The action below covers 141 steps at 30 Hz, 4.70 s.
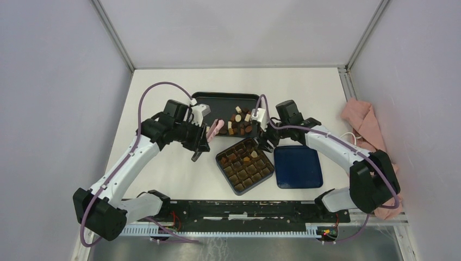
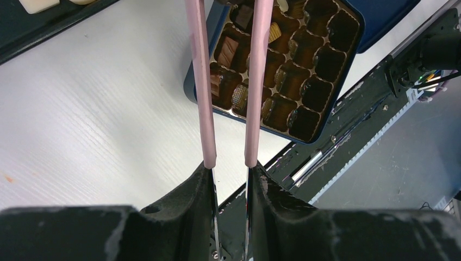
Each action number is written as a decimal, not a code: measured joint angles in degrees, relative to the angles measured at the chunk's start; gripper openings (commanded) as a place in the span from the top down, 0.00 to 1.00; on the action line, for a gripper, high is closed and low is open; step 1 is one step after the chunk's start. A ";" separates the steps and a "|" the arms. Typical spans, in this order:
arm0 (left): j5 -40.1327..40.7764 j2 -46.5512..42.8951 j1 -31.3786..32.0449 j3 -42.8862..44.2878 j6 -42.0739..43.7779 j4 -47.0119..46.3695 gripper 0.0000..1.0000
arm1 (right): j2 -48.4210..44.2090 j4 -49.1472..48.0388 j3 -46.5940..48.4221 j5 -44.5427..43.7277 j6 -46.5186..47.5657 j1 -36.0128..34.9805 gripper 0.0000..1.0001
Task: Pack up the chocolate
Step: Adjust the packing box at the center of the board, then place the fake chocolate in the packing box.
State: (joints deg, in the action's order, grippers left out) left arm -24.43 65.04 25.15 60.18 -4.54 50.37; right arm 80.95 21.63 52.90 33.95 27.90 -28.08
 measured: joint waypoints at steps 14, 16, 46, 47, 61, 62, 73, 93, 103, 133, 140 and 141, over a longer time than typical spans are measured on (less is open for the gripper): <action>-0.13 -0.09 0.00 -0.11 0.00 -1.07 0.98 | 4.94 -0.90 -2.01 -11.08 -11.91 -3.72 0.58; -0.13 -0.35 0.00 -0.28 -0.02 -1.14 0.98 | 5.60 -1.09 -2.23 -11.78 -12.96 -4.02 0.64; -1.53 -2.84 0.02 -0.61 -2.51 -1.18 0.98 | -1.97 -6.47 -4.13 -16.96 -19.63 -5.09 1.00; -1.53 -2.84 0.02 -0.61 -2.51 -1.16 0.98 | -2.21 -6.40 -3.76 -17.59 -19.32 -5.22 1.00; -3.43 -2.86 0.07 -0.57 -2.51 -0.98 0.98 | -5.77 -6.10 0.39 -23.69 -16.70 -6.03 1.00; -3.76 -2.91 0.07 -0.57 -2.51 -0.94 0.98 | -5.90 -6.10 0.15 -23.80 -16.70 -6.03 1.00; -7.87 -5.51 0.15 -0.66 -2.49 0.63 0.98 | -6.67 -8.68 -3.89 -21.51 -19.87 -4.96 1.00; -11.89 -4.83 5.81 -5.44 -3.78 4.17 0.98 | -1.79 -21.79 -14.51 -13.53 -45.66 0.42 0.99; -8.22 -0.83 12.26 -5.29 -5.29 8.17 0.98 | -2.40 -22.05 -17.40 -11.41 -49.51 0.46 0.96; -2.34 7.32 13.57 -4.00 -6.73 8.66 0.98 | -8.24 -22.97 -18.05 -15.50 -46.56 5.64 0.26; -1.11 9.75 13.79 -3.98 -6.71 7.98 0.93 | -8.76 -25.44 -17.99 3.41 -33.33 11.82 0.23; -1.09 10.14 13.90 -4.00 -6.71 7.91 0.93 | -8.76 -25.40 -17.99 4.70 -32.37 12.61 0.23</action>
State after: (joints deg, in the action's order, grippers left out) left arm -25.52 75.18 39.05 56.18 -11.25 58.28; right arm 72.18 -3.77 34.92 38.65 -4.47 -15.46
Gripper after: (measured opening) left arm 0.338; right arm 0.763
